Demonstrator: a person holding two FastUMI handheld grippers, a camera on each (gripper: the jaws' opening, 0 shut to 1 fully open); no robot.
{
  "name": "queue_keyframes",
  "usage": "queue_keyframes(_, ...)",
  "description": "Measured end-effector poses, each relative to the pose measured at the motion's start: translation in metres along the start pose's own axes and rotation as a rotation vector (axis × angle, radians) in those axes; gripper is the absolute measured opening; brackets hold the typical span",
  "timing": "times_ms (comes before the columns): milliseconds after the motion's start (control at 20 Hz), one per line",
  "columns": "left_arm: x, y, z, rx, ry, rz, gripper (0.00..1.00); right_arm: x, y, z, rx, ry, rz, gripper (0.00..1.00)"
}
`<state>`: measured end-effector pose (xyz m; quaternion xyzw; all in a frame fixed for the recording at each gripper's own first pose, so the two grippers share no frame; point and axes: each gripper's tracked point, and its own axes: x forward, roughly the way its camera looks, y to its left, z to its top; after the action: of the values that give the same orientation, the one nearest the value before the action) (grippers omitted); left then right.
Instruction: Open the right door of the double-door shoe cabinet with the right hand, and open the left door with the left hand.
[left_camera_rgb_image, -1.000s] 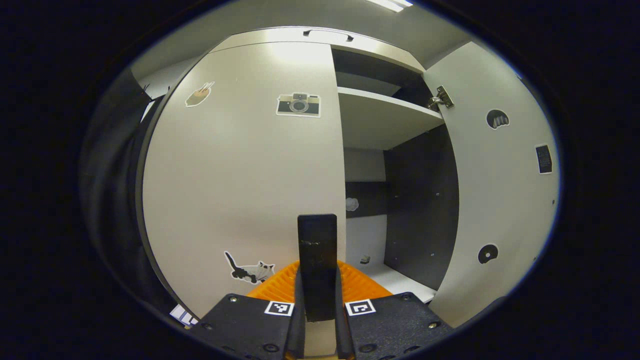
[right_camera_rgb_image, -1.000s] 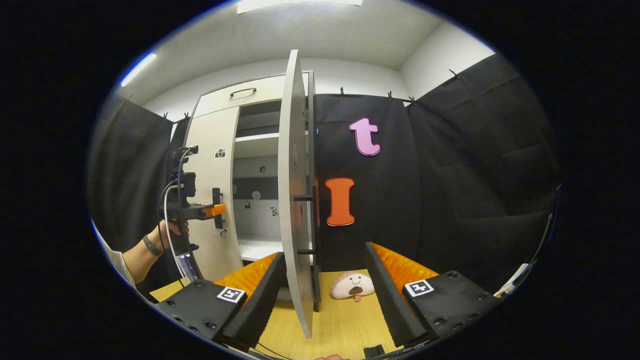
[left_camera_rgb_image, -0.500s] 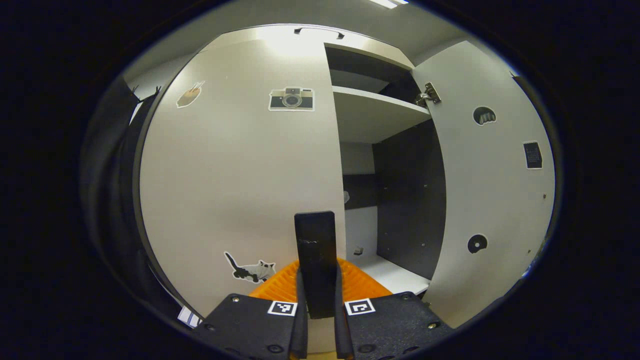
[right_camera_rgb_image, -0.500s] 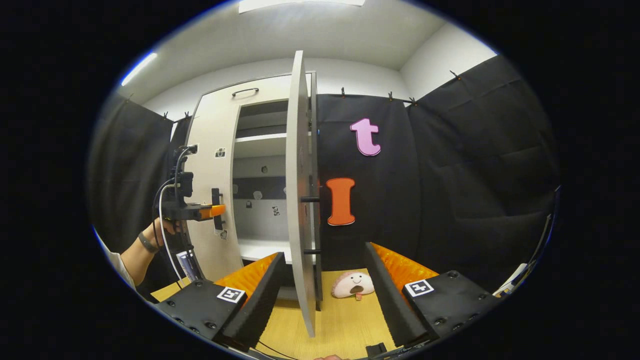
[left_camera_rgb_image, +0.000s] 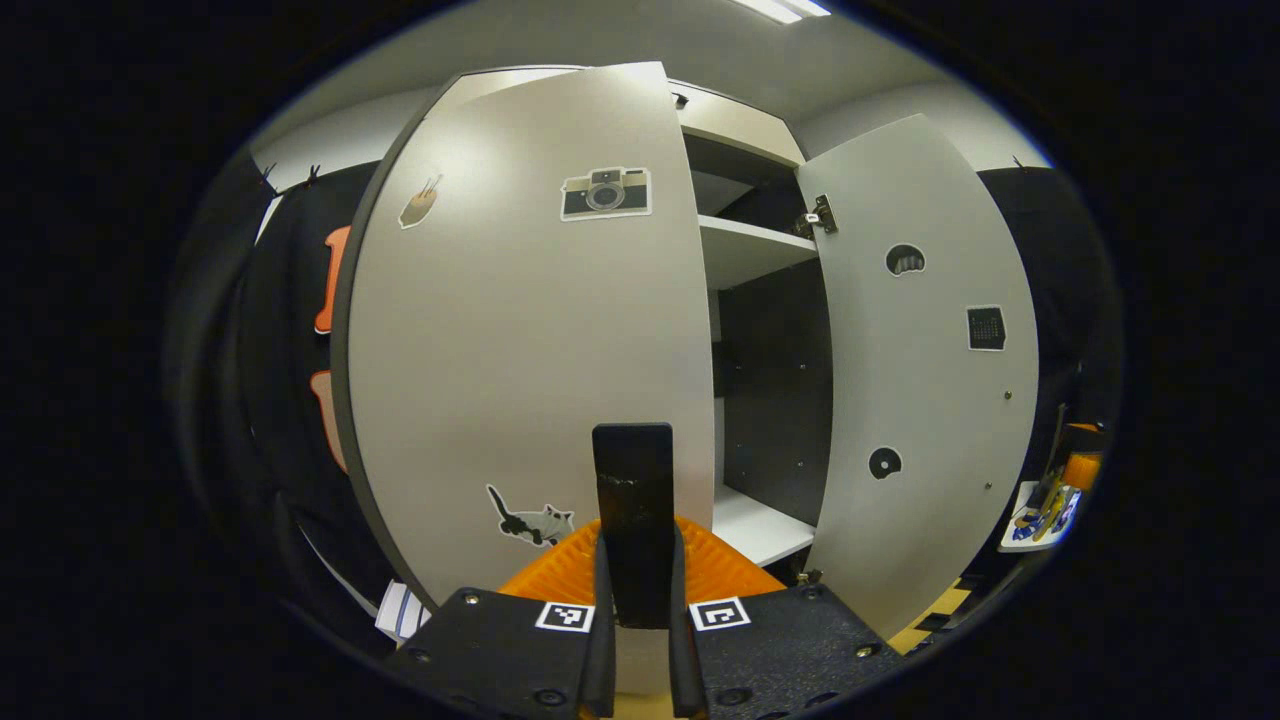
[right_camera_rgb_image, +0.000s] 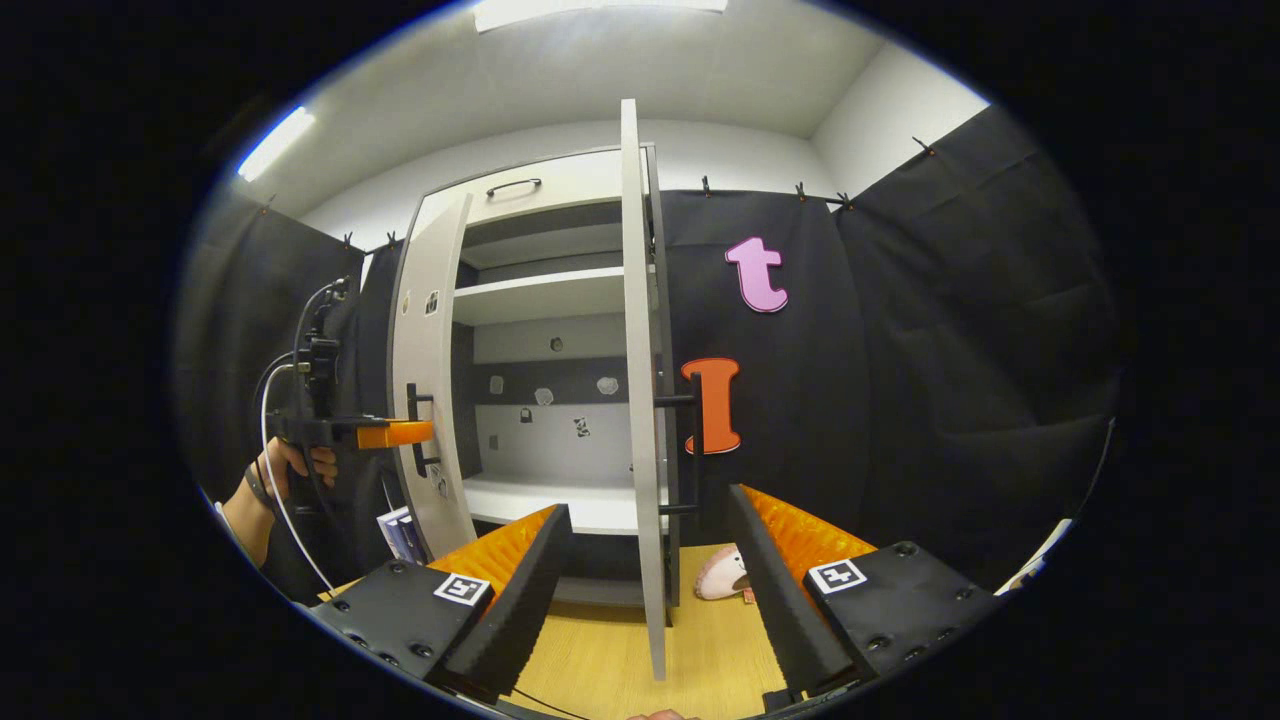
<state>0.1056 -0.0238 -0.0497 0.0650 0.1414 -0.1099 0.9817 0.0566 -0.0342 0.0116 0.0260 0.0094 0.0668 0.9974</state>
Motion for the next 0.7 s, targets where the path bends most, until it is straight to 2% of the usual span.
queue_keyframes(300,-0.029,0.012,0.001,-0.005,-0.012,0.016,0.22,-0.001,-0.007,0.002,-0.019,-0.010,-0.022,1.00)
queue_keyframes(700,-0.042,0.036,0.008,-0.027,-0.049,0.147,0.20,0.004,-0.017,-0.001,-0.034,0.000,-0.048,1.00)
